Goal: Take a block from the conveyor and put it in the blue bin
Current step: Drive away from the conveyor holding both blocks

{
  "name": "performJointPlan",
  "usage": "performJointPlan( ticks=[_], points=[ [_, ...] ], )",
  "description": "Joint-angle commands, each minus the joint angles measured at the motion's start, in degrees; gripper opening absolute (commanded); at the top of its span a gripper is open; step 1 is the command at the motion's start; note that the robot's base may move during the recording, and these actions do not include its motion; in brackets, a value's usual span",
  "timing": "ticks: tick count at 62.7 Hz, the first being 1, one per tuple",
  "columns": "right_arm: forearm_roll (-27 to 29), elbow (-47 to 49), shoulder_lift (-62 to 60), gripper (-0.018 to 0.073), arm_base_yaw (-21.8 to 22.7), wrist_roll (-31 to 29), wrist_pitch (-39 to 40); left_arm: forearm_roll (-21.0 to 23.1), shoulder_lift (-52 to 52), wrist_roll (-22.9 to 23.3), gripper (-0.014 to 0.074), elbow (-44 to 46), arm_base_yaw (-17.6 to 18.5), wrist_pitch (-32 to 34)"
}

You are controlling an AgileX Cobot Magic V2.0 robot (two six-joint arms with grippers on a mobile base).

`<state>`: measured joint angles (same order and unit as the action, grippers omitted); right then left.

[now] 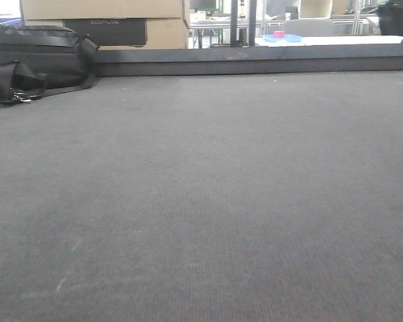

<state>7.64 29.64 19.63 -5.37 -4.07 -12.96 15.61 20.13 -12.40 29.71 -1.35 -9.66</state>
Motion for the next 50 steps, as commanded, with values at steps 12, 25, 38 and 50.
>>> performJointPlan(
  ticks=[12,25,38,50],
  points=[
    [0.11,0.59,-0.30,-0.0154,0.02,-0.40,1.00,0.07,-0.26,0.25,-0.0111,0.03,0.41,0.79],
    [0.11,0.59,-0.30,-0.0154,0.02,-0.40,1.00,0.07,-0.26,0.25,-0.0111,0.03,0.41,0.79],
    [0.11,0.59,-0.30,-0.0154,0.02,-0.40,1.00,0.07,-0.26,0.25,-0.0111,0.03,0.41,0.79],
    [0.11,0.59,-0.30,-0.0154,0.02,-0.40,1.00,0.07,-0.26,0.25,-0.0111,0.03,0.41,0.79]
  ],
)
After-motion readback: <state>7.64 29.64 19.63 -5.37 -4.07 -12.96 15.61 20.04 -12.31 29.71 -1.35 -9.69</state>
